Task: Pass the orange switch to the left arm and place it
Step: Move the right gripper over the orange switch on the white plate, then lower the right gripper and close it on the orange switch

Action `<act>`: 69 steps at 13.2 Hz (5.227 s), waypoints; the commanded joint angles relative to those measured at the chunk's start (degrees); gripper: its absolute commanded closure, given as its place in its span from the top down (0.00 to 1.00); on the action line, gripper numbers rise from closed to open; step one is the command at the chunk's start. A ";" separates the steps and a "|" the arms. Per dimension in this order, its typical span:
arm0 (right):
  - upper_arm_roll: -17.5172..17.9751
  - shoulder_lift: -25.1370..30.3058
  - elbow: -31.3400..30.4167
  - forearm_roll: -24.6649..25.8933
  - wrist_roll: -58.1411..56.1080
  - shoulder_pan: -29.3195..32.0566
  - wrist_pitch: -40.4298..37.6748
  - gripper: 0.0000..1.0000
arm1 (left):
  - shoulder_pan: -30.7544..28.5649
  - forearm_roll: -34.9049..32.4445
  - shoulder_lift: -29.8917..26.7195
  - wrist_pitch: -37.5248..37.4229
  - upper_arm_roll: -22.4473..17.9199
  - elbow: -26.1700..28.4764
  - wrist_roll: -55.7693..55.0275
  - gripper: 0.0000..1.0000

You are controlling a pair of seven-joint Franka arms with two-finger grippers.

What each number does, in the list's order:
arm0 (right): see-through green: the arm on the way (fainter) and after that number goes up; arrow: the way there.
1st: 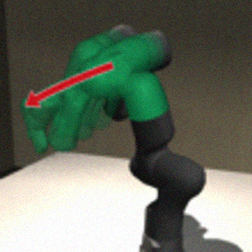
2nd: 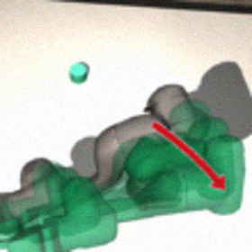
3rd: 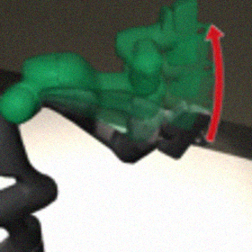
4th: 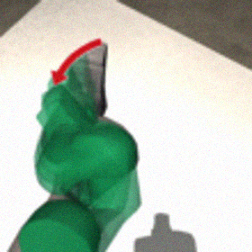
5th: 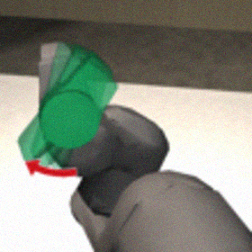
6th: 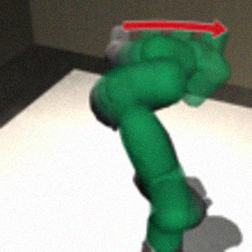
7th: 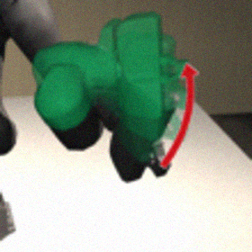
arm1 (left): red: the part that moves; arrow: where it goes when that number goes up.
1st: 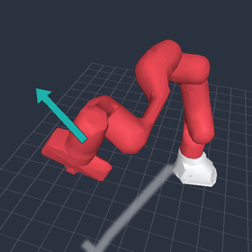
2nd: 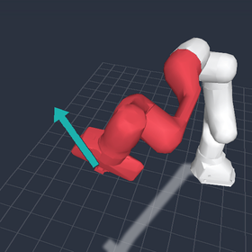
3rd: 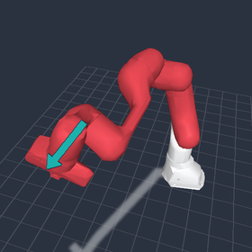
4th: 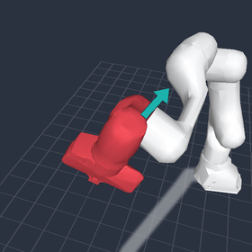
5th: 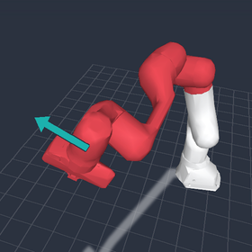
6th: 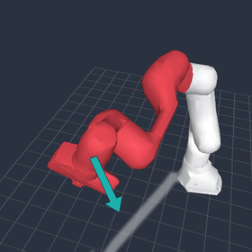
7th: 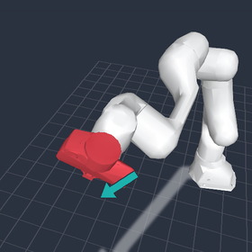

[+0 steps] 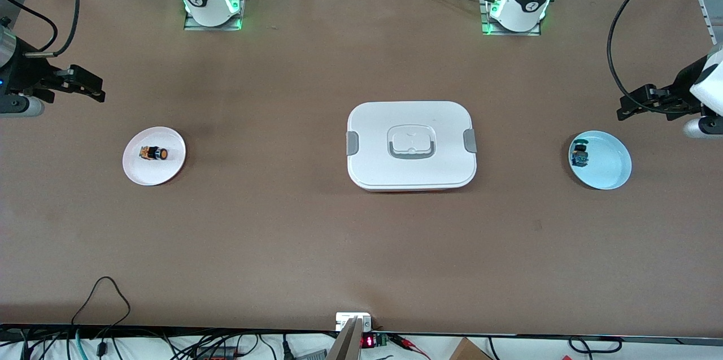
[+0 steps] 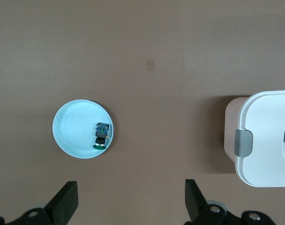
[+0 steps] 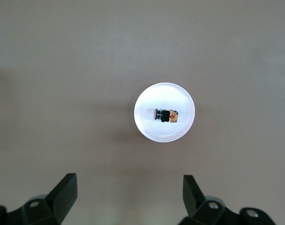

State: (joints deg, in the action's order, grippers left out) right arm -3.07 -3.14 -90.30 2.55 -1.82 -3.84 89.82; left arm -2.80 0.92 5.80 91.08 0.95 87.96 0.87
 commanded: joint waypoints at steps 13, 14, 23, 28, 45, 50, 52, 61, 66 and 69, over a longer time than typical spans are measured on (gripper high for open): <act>0.17 -6.79 0.21 -0.62 -0.38 1.55 -1.22 1.00 | -0.19 0.75 0.44 -1.25 -0.07 -1.56 -0.25 1.00; 0.17 -7.58 0.21 -0.62 0.05 1.46 -1.05 1.00 | -0.19 0.67 0.44 -1.25 -0.07 -1.56 -0.25 1.00; 0.17 -16.10 0.12 -0.09 -0.82 4.44 6.95 1.00 | -0.19 0.67 0.44 -1.25 -0.07 -1.56 -0.25 1.00; 0.17 -16.99 -9.86 -0.01 -5.73 7.53 17.20 1.00 | -0.19 0.67 0.53 -1.25 -0.07 -1.56 -0.25 1.00; 0.17 -15.32 -31.69 -1.23 -10.24 11.13 48.43 1.00 | -0.19 0.67 0.44 -1.25 -0.07 -1.56 -0.25 1.00; 0.17 -15.76 -34.93 -1.68 -10.92 11.48 54.04 1.00 | -0.19 0.67 0.53 -1.25 -0.07 -1.56 -0.25 1.00; 0.17 -15.93 -35.38 -1.68 -10.93 11.48 54.58 1.00 | -0.19 0.67 0.53 -1.25 -0.07 -1.56 -0.25 1.00; 0.26 -19.80 -35.39 -1.68 -11.11 12.54 54.58 1.00 | -0.19 0.67 0.53 -1.25 -0.07 -1.56 -0.25 1.00; 0.61 -20.50 -35.03 -4.05 -10.14 12.19 54.15 1.00 | -0.19 0.67 0.53 -1.25 -0.07 -1.56 -0.25 1.00; 0.79 -20.59 -34.16 -4.05 -7.33 12.01 53.97 1.00 | -0.19 0.67 0.53 -1.25 -0.07 -1.56 -0.25 1.00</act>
State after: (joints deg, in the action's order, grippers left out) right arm -2.93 -23.74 -125.09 -0.85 -11.00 8.01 143.58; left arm -2.85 0.92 5.80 91.07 0.94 87.96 0.87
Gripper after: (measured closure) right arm 0.000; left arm 0.000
